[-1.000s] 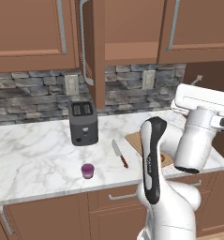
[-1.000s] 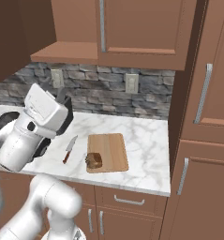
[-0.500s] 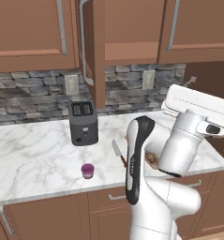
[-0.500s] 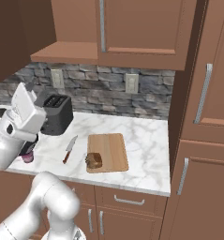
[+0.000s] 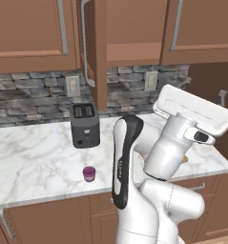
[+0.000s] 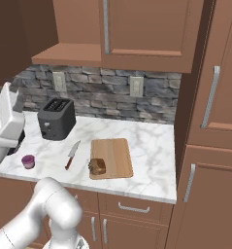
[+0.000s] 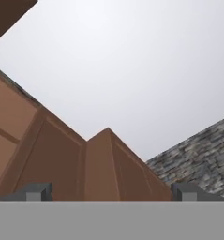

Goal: Pick the bread, place it on the cutting board, pick the jam, place it on the counter, and close the cabinet.

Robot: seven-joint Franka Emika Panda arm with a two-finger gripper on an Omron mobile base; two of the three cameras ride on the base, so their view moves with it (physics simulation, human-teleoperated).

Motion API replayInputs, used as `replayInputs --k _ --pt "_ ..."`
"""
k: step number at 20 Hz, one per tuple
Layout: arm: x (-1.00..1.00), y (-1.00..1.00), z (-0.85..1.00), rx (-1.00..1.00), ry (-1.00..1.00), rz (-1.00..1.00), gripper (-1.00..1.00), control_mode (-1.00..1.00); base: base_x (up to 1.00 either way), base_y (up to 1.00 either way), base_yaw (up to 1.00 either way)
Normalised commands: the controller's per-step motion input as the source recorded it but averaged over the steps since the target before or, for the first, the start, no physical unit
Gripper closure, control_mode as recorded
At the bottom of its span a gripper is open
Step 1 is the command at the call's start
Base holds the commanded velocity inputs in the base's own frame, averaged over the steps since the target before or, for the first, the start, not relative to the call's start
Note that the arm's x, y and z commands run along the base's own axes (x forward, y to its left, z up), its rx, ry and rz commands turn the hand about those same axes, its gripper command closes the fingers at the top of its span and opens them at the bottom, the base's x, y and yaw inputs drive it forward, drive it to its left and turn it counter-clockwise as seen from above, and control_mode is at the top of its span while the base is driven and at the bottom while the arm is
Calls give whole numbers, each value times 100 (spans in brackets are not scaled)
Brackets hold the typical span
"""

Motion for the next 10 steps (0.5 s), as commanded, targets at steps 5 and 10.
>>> replayInputs --k 5,10 --pt "-41 36 10 0 0 0 -100 -100 0 0 0" --pt "-42 29 6 0 1 0 -100 -100 0 0 0"
